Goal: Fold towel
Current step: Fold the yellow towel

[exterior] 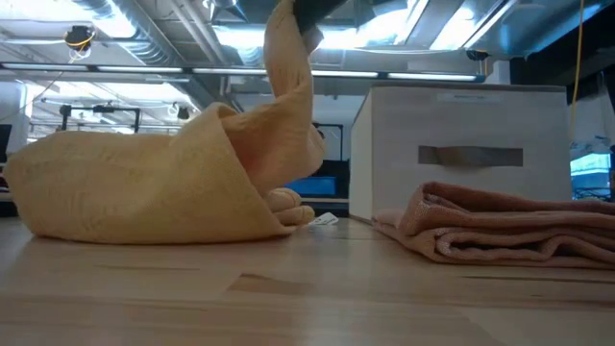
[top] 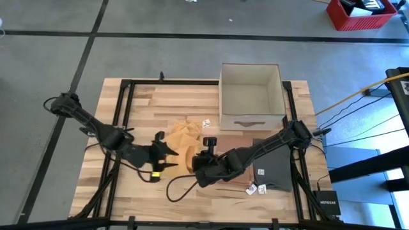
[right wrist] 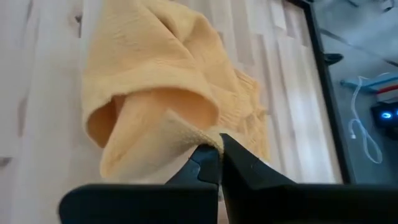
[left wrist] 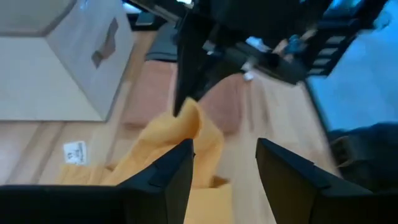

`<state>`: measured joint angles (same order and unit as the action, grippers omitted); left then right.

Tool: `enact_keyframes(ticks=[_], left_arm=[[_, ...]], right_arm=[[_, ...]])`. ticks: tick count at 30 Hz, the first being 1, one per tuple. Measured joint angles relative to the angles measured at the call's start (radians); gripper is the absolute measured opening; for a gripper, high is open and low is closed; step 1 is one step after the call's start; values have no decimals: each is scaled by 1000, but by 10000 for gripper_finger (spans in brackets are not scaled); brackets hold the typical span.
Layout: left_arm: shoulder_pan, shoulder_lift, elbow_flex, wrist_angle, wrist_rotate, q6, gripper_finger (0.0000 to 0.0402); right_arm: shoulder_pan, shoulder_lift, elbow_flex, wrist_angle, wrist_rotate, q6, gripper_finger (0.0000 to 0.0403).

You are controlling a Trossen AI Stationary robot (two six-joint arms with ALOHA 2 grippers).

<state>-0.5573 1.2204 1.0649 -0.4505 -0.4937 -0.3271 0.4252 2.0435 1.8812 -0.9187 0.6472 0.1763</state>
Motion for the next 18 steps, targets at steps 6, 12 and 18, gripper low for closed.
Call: enact_keyframes(ticks=[6, 12, 18], left_arm=[[88, 117, -1, 66, 18, 87, 166], [153, 193, -1, 173, 101, 91, 166], [189, 241, -1, 216, 149, 46, 166]], right_arm=[[-8, 0, 0, 2, -7, 20, 7], [-7, -4, 0, -4, -5, 31, 8], [-7, -4, 0, -4, -5, 37, 9]])
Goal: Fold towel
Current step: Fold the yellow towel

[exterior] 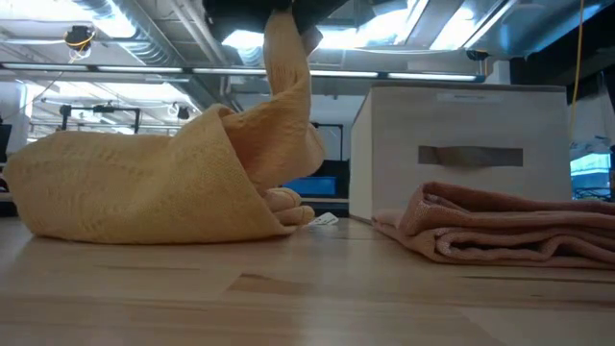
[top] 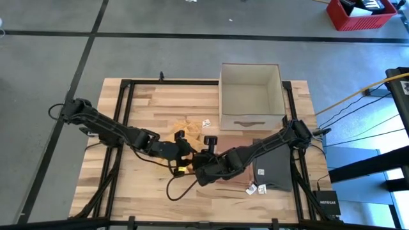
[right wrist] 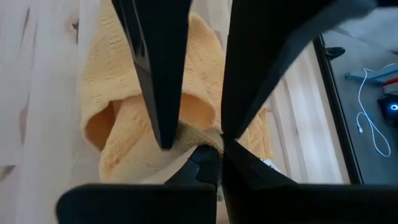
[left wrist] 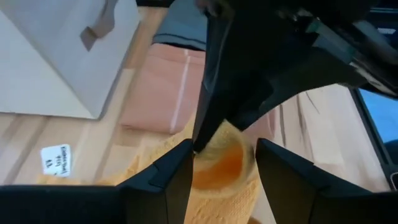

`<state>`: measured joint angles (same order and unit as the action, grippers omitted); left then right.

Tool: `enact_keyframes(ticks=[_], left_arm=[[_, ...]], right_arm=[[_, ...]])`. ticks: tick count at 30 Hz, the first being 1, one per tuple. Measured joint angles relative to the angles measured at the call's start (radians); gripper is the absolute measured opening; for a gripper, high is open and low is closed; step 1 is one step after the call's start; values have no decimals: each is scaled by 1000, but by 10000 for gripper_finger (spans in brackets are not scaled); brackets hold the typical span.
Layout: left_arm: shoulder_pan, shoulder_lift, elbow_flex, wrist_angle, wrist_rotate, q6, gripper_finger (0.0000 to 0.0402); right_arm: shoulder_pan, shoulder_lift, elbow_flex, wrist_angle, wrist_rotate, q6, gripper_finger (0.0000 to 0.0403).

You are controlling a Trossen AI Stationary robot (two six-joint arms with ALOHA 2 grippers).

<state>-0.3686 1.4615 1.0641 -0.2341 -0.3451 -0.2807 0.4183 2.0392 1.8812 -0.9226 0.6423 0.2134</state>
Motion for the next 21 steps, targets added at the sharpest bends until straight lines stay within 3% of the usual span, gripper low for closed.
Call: enact_keyframes(ticks=[10, 14, 18, 21], left_arm=[[26, 20, 0, 20, 35, -16, 152], [31, 41, 0, 20, 69, 36, 111], [33, 40, 0, 4, 77, 83, 46], [23, 26, 0, -19, 69, 99, 10]], right_arm=[[0, 0, 0, 25, 1, 3, 9], [1, 0, 0, 47, -41, -8, 9], [0, -2, 0, 50, -95, 1, 10], [1, -3, 0, 70, -59, 23, 11]])
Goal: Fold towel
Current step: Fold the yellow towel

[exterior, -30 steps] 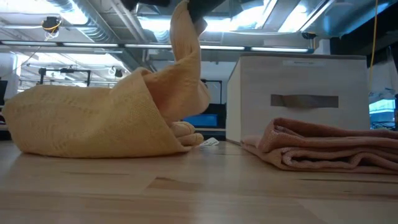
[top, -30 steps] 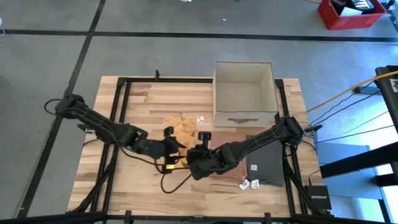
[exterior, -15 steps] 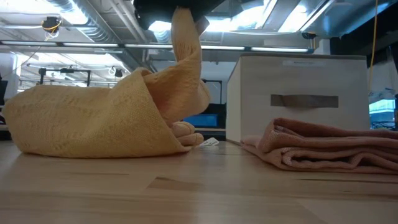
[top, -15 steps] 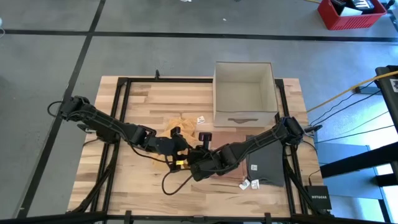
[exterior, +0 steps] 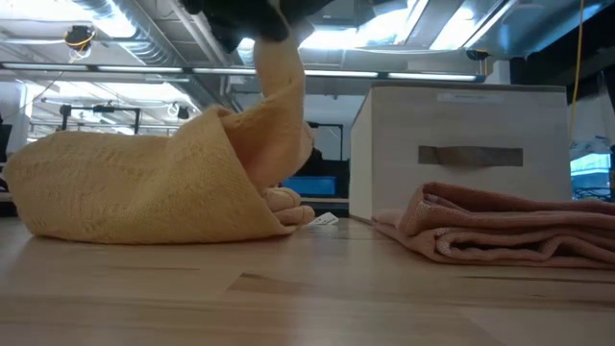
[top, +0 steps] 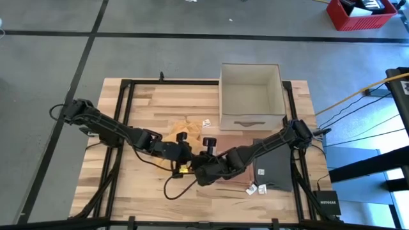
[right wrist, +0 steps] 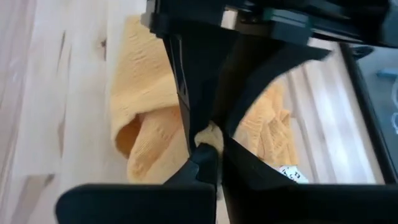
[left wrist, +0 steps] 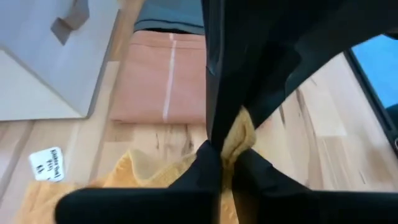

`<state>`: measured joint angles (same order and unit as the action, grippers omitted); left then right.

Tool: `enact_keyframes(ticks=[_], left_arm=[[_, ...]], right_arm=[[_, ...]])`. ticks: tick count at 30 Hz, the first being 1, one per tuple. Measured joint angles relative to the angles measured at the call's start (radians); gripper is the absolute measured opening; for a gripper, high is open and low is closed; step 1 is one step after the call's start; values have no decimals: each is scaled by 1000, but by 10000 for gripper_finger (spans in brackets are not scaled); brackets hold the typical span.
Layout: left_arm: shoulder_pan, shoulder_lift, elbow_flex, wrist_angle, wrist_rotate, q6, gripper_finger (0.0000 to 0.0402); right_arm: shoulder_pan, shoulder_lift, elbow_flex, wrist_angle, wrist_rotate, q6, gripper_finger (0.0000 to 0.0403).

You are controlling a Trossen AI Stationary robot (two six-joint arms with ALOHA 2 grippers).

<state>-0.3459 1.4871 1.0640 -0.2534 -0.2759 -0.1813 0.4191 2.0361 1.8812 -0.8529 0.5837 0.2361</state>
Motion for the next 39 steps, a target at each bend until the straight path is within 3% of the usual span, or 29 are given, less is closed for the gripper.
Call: enact_keyframes(ticks=[2, 10, 16, 24, 33, 39], left_arm=[[-7, -9, 18, -35, -3, 2, 11], [-111, -97, 75, -195, 3, -30, 4], [-250, -184, 84, -209, 13, -89, 4], [-473, -217, 80, -209, 15, -287, 7], [-674, -165, 41, -206, -187, -501, 8], [-721, -137, -5, -206, -227, -648, 4]], right_arm=[[3, 0, 13, -1, 50, 18, 18], [57, -7, 168, -287, 33, 27, 99], [111, -7, 141, -374, 45, 19, 133], [91, -7, -106, -111, 37, -81, 134], [-20, -6, -333, 254, -30, -169, 133], [-100, -6, -395, 399, -99, -273, 133]])
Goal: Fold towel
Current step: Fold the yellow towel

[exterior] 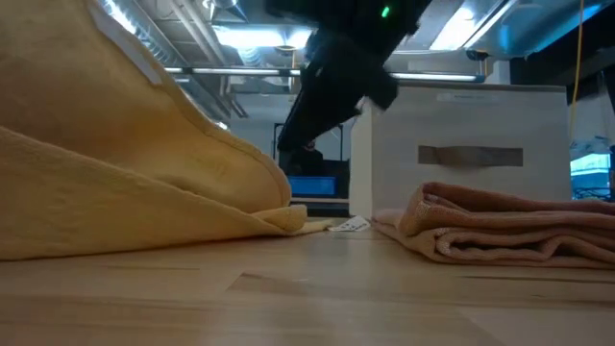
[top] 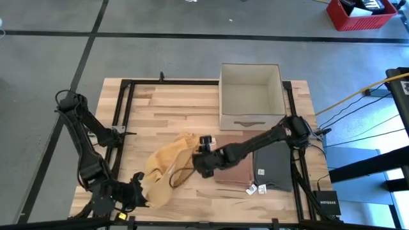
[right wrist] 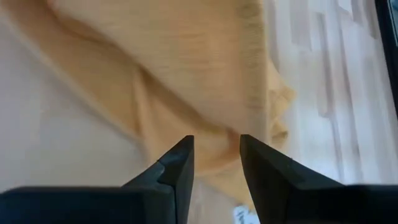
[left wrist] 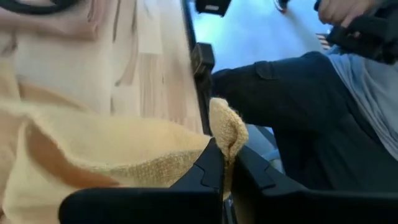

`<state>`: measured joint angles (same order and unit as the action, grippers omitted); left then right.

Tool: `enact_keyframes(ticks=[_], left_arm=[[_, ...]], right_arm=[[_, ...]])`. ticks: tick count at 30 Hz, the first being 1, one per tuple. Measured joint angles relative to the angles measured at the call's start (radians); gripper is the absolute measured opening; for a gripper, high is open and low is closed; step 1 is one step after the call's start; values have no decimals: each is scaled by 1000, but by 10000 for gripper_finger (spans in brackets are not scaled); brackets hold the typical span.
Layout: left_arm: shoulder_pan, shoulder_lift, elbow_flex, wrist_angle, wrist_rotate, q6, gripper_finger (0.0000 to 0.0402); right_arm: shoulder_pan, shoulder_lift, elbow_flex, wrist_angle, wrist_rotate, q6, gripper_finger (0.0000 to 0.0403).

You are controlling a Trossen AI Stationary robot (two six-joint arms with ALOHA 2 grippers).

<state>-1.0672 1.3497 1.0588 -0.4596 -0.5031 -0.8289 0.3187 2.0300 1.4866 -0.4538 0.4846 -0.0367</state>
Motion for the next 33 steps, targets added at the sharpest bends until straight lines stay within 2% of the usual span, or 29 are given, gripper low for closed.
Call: enact_keyframes(ticks=[5, 10, 12, 17, 21, 26, 28, 31, 33], left_arm=[[-14, 2, -10, 0, -13, -47, 7], [-20, 1, -10, 0, -13, -26, 7], [-19, 1, -10, 0, -13, -24, 5], [-19, 1, -10, -1, -12, -7, 5], [-19, 1, -10, -1, -12, 1, 10], [-19, 1, -10, -1, -12, 0, 5], [-19, 1, -10, 0, -12, 0, 4], [-19, 0, -10, -1, -14, 3, 5], [-19, -3, -10, -1, -14, 13, 6]], right_arm=[[-92, 1, -33, 10, -16, -53, 133], [-173, 2, -101, 64, -207, -115, 133], [-193, 2, -130, 124, -225, -136, 133], [-205, 2, -141, 215, -227, -238, 133], [-201, 2, -141, 262, -311, -328, 133], [-202, 10, -140, 271, -312, -346, 130], [-200, 10, -141, 254, -268, -344, 107], [-179, -14, -130, 188, -193, -348, 30], [-154, -54, -106, 147, -154, -361, 14]])
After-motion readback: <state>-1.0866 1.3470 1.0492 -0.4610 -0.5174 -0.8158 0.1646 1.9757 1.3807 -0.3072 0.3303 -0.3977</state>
